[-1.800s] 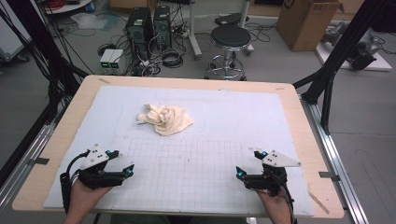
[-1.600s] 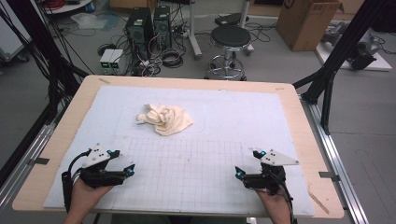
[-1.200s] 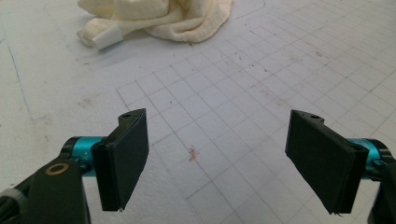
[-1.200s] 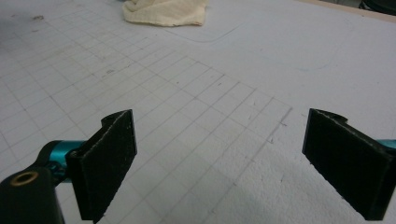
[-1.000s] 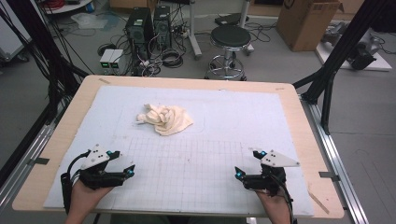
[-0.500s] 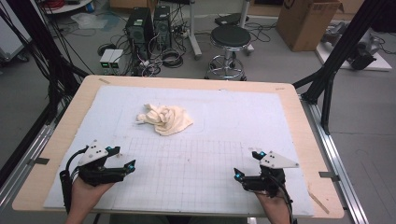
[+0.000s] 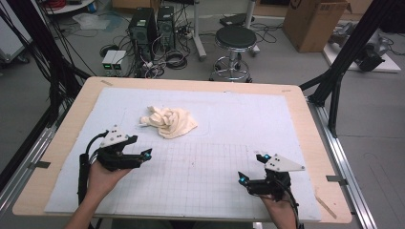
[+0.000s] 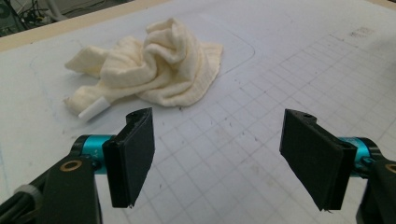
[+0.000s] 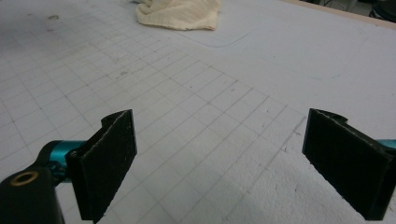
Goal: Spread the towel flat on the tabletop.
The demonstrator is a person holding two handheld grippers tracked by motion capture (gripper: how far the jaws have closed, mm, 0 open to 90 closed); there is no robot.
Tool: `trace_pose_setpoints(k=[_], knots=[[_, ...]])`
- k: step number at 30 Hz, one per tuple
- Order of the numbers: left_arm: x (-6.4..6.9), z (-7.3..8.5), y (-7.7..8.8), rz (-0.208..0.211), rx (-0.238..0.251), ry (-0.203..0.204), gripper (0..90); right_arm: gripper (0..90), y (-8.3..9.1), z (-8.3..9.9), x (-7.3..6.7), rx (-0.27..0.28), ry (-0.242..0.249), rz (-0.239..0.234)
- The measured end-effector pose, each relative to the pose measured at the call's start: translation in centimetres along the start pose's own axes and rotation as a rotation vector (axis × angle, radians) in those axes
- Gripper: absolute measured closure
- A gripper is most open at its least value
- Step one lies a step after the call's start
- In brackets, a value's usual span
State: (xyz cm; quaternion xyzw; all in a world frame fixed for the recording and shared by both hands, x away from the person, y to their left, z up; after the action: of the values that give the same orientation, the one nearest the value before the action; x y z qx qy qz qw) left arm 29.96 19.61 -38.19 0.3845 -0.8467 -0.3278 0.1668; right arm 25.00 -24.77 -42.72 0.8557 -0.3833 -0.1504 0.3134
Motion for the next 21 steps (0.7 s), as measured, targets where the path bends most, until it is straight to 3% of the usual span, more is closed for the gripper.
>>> trace_pose_setpoints(k=[5, 14, 21], knots=[[-0.6, -1.7, -1.0, 0.015, 0.010, 0.030, 29.7, 9.4, -0.2, -0.1, 0.0, -0.001, 0.002, -0.007], [-1.8, -4.7, -2.8, -0.016, 0.030, 0.079, 31.7, 9.4, -0.3, -0.2, 0.1, 0.008, 0.008, -0.019], [-2.7, -6.7, -4.2, -0.027, 0.010, 0.079, 33.1, 9.4, -0.3, -0.3, 0.5, 0.024, -0.006, -0.027]])
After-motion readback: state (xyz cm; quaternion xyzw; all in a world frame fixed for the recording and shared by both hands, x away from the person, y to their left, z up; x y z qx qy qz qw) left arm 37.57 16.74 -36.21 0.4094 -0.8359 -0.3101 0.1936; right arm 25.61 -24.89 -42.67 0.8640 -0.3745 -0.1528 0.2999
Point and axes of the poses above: each handheld gripper's, and its own axes: y roughly backward along the jaws, z roughly out of its underside, x roughly to its right, the point moved 1 cm from there along -y, roughly forward along the jaws, and after that the axes turned 13 degrees about -x, right-handed, at the moved point
